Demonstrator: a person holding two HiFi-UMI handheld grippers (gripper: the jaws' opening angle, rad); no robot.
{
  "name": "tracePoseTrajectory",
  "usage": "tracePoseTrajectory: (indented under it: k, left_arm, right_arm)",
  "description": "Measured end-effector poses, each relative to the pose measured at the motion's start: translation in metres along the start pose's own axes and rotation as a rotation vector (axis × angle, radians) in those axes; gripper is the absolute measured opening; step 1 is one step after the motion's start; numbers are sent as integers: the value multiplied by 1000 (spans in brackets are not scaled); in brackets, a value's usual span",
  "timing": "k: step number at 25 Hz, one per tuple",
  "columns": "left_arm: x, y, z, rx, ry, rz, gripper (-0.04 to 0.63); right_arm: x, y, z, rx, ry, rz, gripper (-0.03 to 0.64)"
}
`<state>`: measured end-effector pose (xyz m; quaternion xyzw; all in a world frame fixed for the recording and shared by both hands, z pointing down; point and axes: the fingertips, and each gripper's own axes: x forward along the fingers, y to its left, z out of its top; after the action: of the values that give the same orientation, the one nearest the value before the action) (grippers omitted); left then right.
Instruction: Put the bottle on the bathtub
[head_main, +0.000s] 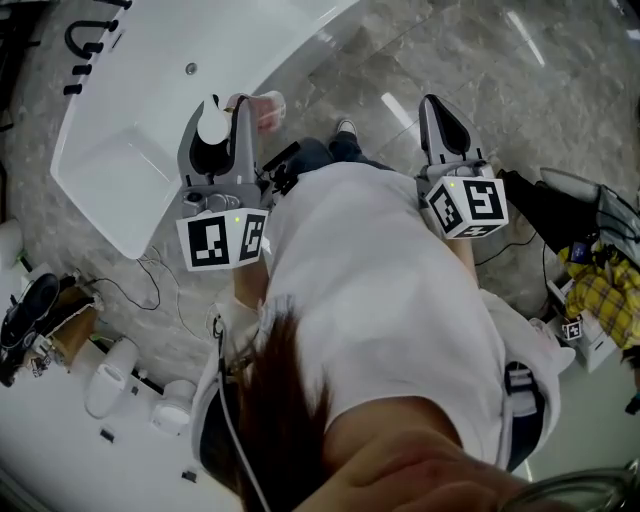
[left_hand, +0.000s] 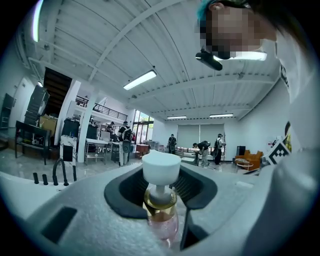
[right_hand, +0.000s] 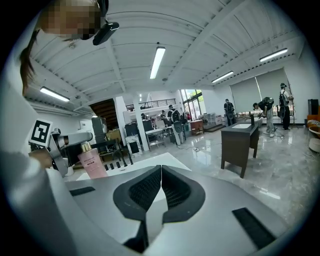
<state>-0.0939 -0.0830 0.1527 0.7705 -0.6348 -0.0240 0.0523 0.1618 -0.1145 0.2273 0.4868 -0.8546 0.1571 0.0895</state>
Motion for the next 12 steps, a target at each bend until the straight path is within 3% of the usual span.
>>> tracePoseTrajectory:
  k: [12]
  left_arm:
    - [7, -12, 2, 1, -4, -30, 161]
  right_arm:
    - [4, -2, 0, 24, -14, 10, 12]
